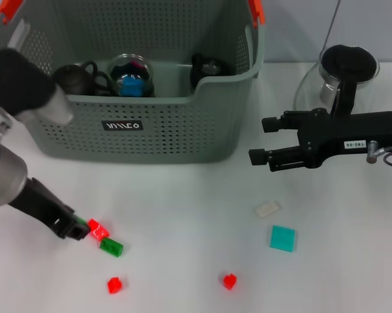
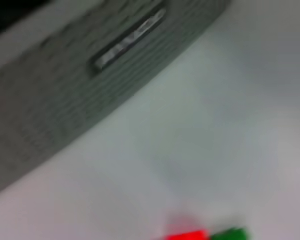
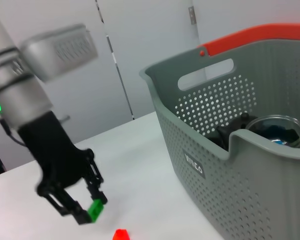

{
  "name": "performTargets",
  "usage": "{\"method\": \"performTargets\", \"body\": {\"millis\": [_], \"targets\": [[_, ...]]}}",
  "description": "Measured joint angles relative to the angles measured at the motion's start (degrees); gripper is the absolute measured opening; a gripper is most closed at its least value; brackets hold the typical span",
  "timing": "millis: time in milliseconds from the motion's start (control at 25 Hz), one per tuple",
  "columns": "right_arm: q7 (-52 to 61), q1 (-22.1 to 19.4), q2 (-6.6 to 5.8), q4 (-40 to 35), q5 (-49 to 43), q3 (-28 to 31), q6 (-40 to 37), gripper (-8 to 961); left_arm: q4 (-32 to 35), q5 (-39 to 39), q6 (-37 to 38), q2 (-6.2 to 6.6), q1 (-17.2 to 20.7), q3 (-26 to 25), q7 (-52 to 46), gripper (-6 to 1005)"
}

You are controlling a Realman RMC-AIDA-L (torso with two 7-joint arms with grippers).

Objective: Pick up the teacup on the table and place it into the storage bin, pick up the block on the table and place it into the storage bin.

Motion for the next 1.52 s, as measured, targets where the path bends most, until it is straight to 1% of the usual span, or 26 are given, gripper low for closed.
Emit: {"method": "performTargets", "body": {"millis": [40,80,160,240,280,320,360,440,480,600,680,720,800,880,920,960,1120,1200,1280,1360,1440,1520], "targets": [[0.00,0.00,0.00,0.00,0.00,0.00,0.00,912,0.00,0.00,0.00,0.00,0.00,0.00,0.00,419],[0.00,0.07,0.00,0.00,0.00,-0.01,0.01,912,2.08,-4.13,3.24,0.00,-0.25,-3.17,1.32,419],[0.00,0.19,0.00,0.00,-0.01,-0.13,0.01,912,4.20,-12.63,8.50,0.18,-1.85,-10.04,3.76,419],[0.00,0.33,0.00,0.00,-0.02,-0.29,0.10,912,3.85,-24.39,14.04,0.64,-5.03,-19.05,6.37,418],[0.00,0.40,0.00,0.00,-0.02,-0.33,0.13,912,2.40,-29.46,15.34,1.21,-6.90,-23.29,7.12,418],[0.00,0.53,0.00,0.00,-0.03,-0.38,0.12,912,1.05,-33.76,16.18,1.80,-8.37,-26.33,7.68,418],[0.00,0.60,0.00,0.00,-0.03,-0.41,0.08,912,-1.04,-38.16,15.62,2.84,-10.24,-28.88,8.18,418],[0.00,0.68,0.00,0.00,-0.03,-0.43,-0.09,912,-5.68,-42.48,12.52,4.98,-12.98,-30.86,8.99,418],[0.00,0.70,0.00,0.00,-0.03,-0.44,-0.20,911,-8.30,-43.46,10.15,6.11,-14.36,-31.33,9.51,418],[0.00,0.78,0.00,0.01,-0.03,-0.47,-0.42,911,-15.96,-41.48,1.08,9.26,-17.49,-30.72,10.32,418],[0.00,0.78,0.02,0.02,-0.03,-0.56,-0.44,911,-19.72,-39.41,-4.45,10.37,-18.87,-29.70,10.38,418],[0.00,0.79,0.07,0.03,-0.04,-0.60,-0.44,911,-21.17,-38.18,-7.56,10.68,-19.34,-29.05,10.36,418],[0.00,0.78,0.12,0.03,-0.03,-0.65,-0.46,911,-22.86,-35.54,-13.09,10.69,-19.88,-27.89,10.06,444],[0.00,0.78,0.21,0.03,-0.03,-0.71,-0.50,911,-23.37,-32.61,-18.50,10.00,-20.10,-26.98,9.67,470],[0.00,0.78,0.23,0.03,-0.04,-0.77,-0.49,911,-23.46,-31.74,-19.91,9.68,-20.12,-26.76,9.59,483],[0.00,0.78,0.25,0.03,-0.04,-0.86,-0.50,911,-23.52,-31.07,-21.08,9.41,-20.14,-26.64,9.56,532],[0.00,0.69,0.26,0.03,-0.04,-1.06,-0.56,911,-22.74,-30.55,-22.18,8.61,-19.78,-26.89,9.56,726],[0.00,0.67,0.26,0.03,-0.03,-1.06,-0.61,911,-21.55,-31.32,-21.15,8.45,-19.18,-27.24,9.58,777],[0.00,0.61,0.26,0.03,-0.03,-1.06,-0.59,911,-19.09,-33.64,-17.27,8.28,-17.92,-27.41,10.55,828],[0.00,0.55,0.26,0.03,-0.03,-1.06,-0.61,911,-15.93,-37.02,-10.61,7.89,-16.13,-27.26,13.88,879],[0.00,0.50,0.26,0.03,-0.02,-1.05,-0.62,910,-12.17,-40.54,-1.60,7.23,-13.80,-26.98,19.44,879],[0.00,0.47,0.27,0.03,-0.03,-1.02,-0.48,910,-8.65,-42.13,6.93,6.01,-11.48,-26.79,23.93,879]]}}
